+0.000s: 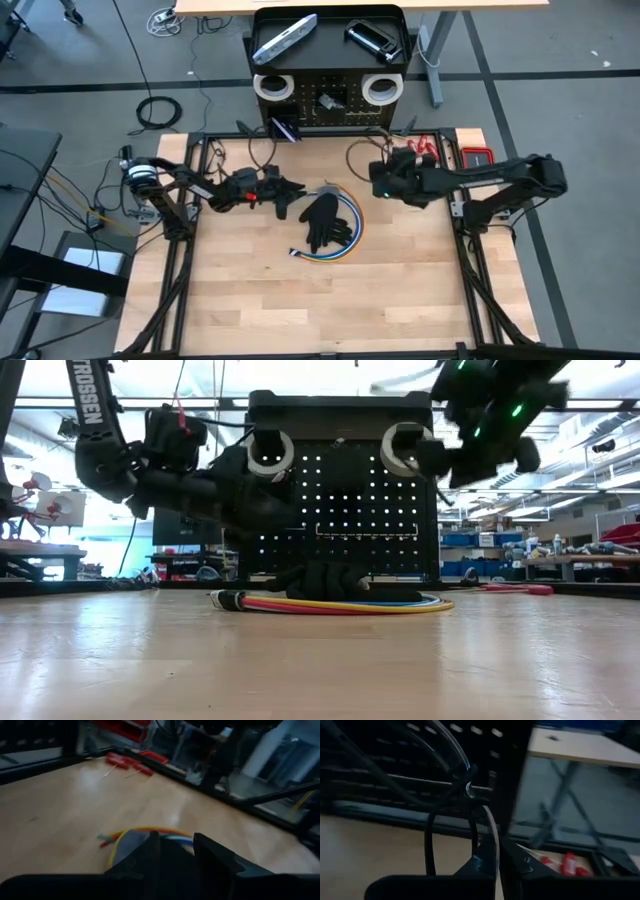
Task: Hang tools onto peg board
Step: Hang the safety goggle on the peg board
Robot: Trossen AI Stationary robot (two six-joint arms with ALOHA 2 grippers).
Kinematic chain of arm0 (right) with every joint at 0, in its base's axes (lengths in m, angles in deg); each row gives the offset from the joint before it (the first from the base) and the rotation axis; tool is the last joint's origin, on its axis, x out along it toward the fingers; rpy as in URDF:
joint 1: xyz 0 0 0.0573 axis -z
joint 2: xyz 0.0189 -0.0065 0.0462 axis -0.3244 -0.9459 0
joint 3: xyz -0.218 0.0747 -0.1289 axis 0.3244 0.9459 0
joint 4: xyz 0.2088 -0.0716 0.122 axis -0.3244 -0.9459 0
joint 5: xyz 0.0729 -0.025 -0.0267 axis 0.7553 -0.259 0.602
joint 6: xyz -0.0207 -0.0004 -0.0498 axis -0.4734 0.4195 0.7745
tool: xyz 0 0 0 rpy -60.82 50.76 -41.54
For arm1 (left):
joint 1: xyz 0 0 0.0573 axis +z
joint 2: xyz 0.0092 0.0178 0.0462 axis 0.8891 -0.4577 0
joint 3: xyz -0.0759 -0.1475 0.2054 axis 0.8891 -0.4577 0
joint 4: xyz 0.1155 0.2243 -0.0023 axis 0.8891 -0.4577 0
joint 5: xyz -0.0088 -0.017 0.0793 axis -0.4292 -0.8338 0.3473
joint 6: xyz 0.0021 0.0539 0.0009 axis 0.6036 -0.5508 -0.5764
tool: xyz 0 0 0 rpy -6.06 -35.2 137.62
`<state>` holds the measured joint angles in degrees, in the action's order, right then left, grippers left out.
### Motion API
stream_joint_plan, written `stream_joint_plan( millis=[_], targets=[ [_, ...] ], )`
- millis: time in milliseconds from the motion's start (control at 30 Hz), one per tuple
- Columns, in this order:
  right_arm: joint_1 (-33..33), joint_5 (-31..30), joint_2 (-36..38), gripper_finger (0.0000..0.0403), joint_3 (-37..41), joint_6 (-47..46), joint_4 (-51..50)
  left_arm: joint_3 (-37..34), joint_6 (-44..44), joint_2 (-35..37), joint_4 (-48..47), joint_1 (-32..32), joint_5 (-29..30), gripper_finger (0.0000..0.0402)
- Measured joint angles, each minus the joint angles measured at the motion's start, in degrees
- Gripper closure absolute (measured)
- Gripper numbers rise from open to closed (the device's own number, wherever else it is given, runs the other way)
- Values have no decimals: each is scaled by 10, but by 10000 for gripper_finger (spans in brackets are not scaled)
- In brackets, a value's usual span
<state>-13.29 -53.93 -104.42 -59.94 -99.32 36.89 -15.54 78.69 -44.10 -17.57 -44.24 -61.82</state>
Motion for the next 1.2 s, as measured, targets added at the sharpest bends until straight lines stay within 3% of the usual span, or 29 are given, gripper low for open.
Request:
stream_joint_plan(
  millis=[200, 400, 667, 1200],
  targets=[
    [108, 43, -107, 390, 0, 36, 87, -14, -2, 0, -4, -17, 37, 275],
    [189, 57, -160, 390, 0, -8, 113, -14, -31, 0, -32, -25, 40, 275],
    [220, 63, -204, 390, 0, 161, 250, -14, -68, -4, -99, -25, 86, 275],
    [264, 61, -222, 390, 0, 168, 246, -14, -58, -4, -98, -25, 91, 275]
  ],
)
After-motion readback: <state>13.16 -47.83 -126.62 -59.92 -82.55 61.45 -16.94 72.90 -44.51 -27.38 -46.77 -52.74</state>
